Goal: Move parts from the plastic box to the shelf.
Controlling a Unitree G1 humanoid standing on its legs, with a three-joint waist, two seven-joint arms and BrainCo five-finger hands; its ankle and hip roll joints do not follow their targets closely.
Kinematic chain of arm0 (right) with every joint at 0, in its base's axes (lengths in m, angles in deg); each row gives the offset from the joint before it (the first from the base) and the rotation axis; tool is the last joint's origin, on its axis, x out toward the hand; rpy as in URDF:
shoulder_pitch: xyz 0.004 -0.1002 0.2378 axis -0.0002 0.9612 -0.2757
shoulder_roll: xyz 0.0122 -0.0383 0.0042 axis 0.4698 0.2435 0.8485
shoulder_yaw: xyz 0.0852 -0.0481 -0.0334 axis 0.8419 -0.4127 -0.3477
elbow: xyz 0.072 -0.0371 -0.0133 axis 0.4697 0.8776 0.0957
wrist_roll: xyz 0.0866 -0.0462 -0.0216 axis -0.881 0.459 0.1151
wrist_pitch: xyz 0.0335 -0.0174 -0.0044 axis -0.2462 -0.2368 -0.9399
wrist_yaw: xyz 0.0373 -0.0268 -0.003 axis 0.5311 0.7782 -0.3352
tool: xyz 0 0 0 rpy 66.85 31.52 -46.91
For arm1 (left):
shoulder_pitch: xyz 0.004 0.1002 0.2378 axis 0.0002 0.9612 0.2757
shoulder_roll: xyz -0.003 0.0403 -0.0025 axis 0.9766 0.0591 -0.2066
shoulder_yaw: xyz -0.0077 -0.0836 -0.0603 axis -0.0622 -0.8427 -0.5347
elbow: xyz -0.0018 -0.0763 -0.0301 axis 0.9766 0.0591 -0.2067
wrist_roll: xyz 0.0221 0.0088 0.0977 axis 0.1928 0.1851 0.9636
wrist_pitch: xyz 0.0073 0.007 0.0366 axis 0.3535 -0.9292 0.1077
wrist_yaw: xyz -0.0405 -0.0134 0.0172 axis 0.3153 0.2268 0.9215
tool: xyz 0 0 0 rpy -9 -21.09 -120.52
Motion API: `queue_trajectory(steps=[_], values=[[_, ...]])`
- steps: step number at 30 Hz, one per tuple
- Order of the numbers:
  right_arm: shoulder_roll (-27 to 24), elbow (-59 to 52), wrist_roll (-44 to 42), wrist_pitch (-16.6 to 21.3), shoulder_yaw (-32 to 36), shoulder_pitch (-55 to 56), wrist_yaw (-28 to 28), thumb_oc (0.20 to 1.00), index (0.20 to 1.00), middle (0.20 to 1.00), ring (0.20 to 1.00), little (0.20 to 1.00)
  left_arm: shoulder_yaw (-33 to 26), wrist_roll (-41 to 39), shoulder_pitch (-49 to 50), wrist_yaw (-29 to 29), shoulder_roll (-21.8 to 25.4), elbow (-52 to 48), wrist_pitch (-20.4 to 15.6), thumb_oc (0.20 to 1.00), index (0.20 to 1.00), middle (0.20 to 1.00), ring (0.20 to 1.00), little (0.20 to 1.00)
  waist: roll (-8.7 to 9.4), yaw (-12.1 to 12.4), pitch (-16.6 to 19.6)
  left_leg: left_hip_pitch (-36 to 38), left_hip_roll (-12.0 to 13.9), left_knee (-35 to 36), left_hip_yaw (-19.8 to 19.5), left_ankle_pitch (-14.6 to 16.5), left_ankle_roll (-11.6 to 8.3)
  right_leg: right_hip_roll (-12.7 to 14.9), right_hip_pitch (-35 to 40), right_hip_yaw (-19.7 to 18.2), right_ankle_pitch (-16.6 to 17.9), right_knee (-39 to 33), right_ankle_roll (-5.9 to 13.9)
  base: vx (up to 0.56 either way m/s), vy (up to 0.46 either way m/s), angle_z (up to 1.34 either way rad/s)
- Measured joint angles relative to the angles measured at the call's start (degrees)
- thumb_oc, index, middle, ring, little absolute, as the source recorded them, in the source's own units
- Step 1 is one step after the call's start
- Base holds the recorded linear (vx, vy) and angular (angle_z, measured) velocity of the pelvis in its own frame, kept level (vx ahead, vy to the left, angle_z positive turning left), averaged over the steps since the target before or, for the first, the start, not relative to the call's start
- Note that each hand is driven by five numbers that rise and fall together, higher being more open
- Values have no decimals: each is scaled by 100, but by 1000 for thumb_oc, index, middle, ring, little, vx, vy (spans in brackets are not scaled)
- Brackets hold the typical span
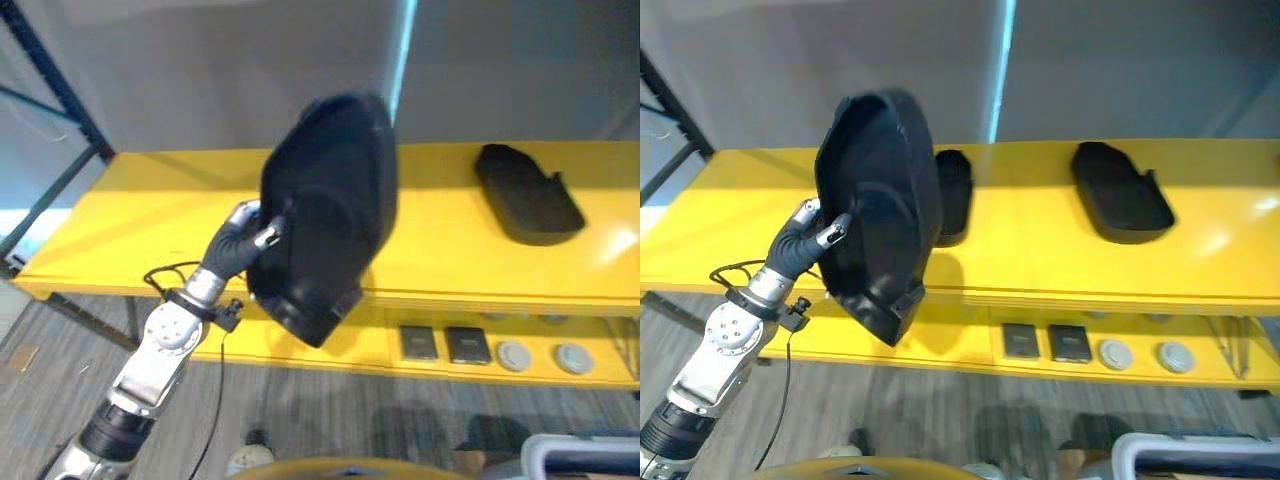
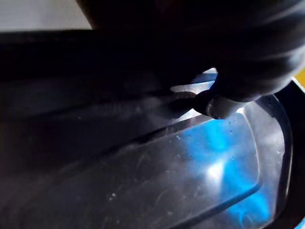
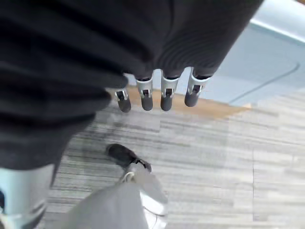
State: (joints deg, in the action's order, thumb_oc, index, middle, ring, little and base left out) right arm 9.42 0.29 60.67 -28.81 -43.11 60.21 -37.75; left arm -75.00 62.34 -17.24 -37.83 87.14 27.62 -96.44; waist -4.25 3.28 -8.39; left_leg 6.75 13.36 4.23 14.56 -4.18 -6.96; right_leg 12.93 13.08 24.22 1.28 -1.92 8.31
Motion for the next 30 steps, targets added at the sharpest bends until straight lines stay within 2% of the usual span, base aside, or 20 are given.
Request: queue_trajectory(steps=[1, 2, 4, 6, 7, 8, 10, 11, 12, 13, 14, 15, 17, 18, 19, 21, 24, 26, 29, 30], values=[[-154, -5, 20, 5, -37, -128, -35, 1000, 1000, 1000, 1000, 1000, -94, 0, 97, 62, 13, 50, -23, 200, 200, 200, 200, 200, -176, 46, -17, 54, 103, -1, -122, -101, -77, 85, 12, -80, 45, 12, 167, 144, 444, -17], [-118, -32, 37, 21, -134, -165, -38, 1000, 1000, 1000, 1000, 1000, -258, 5, 192, 80, 145, 183, -57, 200, 200, 200, 200, 200, -38, 68, -93, 230, -292, 26, -56, -180, -203, 373, 42, -291, 82, 38, 231, 222, 674, -14], [207, 34, 15, 38, 25, -313, -163, 1000, 1000, 1000, 1000, 1000, -487, 8, 226, 148, 439, 182, -108, 200, 200, 200, 200, 200, 260, 59, -213, 125, -608, -101, -83, -71, -70, 586, -127, -558, 135, 117, 161, 218, 703, 0], [452, 102, 26, -69, -79, -560, -134, 1000, 1000, 1000, 1000, 1000, -801, -3, 211, 174, 778, 195, -133, 200, 200, 200, 200, 200, 447, 145, -331, -130, -807, -555, -56, 259, 169, 833, -374, -848, 444, 313, -146, 105, 515, -11], [431, 113, 29, -129, -81, -590, -118, 1000, 1000, 1000, 1000, 1000, -886, -9, 176, 157, 1010, 177, -144, 200, 200, 200, 200, 200, 450, 170, -330, -54, -946, -546, 16, 282, 263, 949, -448, -946, 851, 342, -159, 117, 746, -17], [451, 86, 15, -178, -51, -663, 231, 1000, 1000, 1000, 1000, 1000, -719, -124, -122, 97, 1122, 205, -145, 200, 200, 200, 200, 200, 474, 173, -341, -147, -1113, -836, 104, 543, 505, 1172, -556, -900, 1318, 500, -176, 104, 767, -21], [462, 63, 14, -298, -60, -746, 519, 1000, 1000, 1000, 1000, 1000, -503, -167, -436, 12, 1109, 277, -165, 200, 200, 200, 200, 200, 423, 187, -357, -196, -1213, -940, 327, 632, 566, 1254, -652, -649, 1942, 269, -393, 38, 412, -48], [531, 67, 7, -282, -58, -863, 688, 1000, 1000, 1000, 1000, 1000, -475, -198, -514, -32, 1106, 300, -170, 200, 200, 200, 200, 200, 391, 195, -368, -253, -1206, -990, 512, 704, 675, 1277, -736, -453, 2332, 128, -481, 38, 347, -71], [631, 63, -42, -255, -56, -905, 832, 1000, 1000, 1000, 1000, 1000, -449, -239, -590, -77, 1105, 356, -172, 200, 200, 200, 200, 200, 372, 180, -390, -254, -1210, -1006, 647, 785, 735, 1296, -809, -291, 2321, 213, -461, 101, 464, -70], [674, 7, -292, -173, 199, -829, 1112, 1000, 1000, 1000, 1000, 1000, -447, -252, -630, -67, 1003, 393, -155, 200, 200, 200, 200, 200, 247, 16, -464, -142, -1252, -843, 595, 838, 852, 968, -1110, -538, 1294, 1012, -178, 111, 364, -45], [658, -125, -397, -125, 333, -725, 1173, 1000, 1000, 1000, 1000, 1000, -455, -282, -633, -54, 1011, 393, -156, 200, 200, 200, 200, 200, 138, -38, -509, -25, -1248, -621, 399, 739, 886, 517, -1240, -899, 459, 1551, -115, 140, 327, -27], [668, -147, -437, -86, 337, -620, 1223, 1000, 1000, 1000, 1000, 1000, -456, -311, -636, -28, 1083, 393, -157, 200, 200, 200, 200, 200, 97, -108, -503, 43, -1273, -430, 269, 617, 867, 140, -1311, -1116, 69, 1847, -86, 94, 170, 6], [664, -129, -445, -71, 342, -399, 1220, 1000, 1000, 1000, 1000, 1000, -434, -500, -799, 28, 1059, 412, -137, 200, 200, 200, 200, 200, 144, -271, -464, 66, -1403, -218, 101, 486, 954, -316, -1318, -1244, -490, 1867, -224, 127, 79, 48], [684, -80, -446, -69, 324, -116, 1192, 1000, 1000, 1000, 1000, 1000, -420, -852, -923, 156, 898, 401, -119, 200, 200, 200, 200, 200, 189, -404, -427, 81, -1524, -26, -72, 320, 947, -611, -1329, -1325, -703, 1549, -411, 128, -3, 71], [712, -47, -464, -76, 325, 24, 1165, 1000, 1000, 1000, 1000, 1000, -435, -1017, -907, 269, 816, 388, -87, 200, 200, 200, 200, 200, 182, -455, -429, 93, -1571, 35, -98, 280, 932, -710, -1311, -1324, -618, 1273, -499, 100, -48, 59], [735, -64, -498, -72, 313, 160, 1042, 1000, 1000, 1000, 1000, 1000, -552, -1042, -696, 423, 574, 379, -47, 200, 200, 200, 200, 200, 99, -429, -346, 91, -1538, 29, -85, 240, 908, -771, -1168, -1285, -414, 868, -406, 67, -93, -3], [768, -56, -478, -73, 304, 183, 777, 1000, 1000, 1000, 1000, 1000, -609, -1048, -515, 672, 392, 378, 105, 200, 200, 200, 200, 200, 115, -413, -322, 123, -1464, 22, -174, 217, 870, -947, -791, -1384, -47, 98, -494, 83, -99, -13], [762, -11, -481, 144, 95, 169, 581, 1000, 1000, 1000, 1000, 1000, -614, -1104, -366, 759, 152, 521, 143, 200, 200, 200, 200, 200, 130, -360, -313, 74, -1443, -181, -360, 249, 811, -985, -566, -1410, 113, -204, -556, 119, -60, -10], [772, -22, -490, 224, 80, 129, 485, 1000, 1000, 1000, 1000, 1000, -692, -1160, -196, 815, -50, 533, 271, 200, 200, 200, 200, 200, 235, -301, -340, -252, -1459, -966, -449, 346, 653, -897, -510, -1466, 113, -284, -603, 68, 7, -9], [751, 39, -489, 308, 87, 108, 429, 1000, 1000, 1000, 1000, 1000, -707, -1173, -193, 824, -64, 563, 315, 200, 200, 200, 200, 200, 381, -208, -344, -809, -1487, -1997, -717, 391, 514, -766, -488, -1543, 75, -291, -722, 158, 160, -22]])
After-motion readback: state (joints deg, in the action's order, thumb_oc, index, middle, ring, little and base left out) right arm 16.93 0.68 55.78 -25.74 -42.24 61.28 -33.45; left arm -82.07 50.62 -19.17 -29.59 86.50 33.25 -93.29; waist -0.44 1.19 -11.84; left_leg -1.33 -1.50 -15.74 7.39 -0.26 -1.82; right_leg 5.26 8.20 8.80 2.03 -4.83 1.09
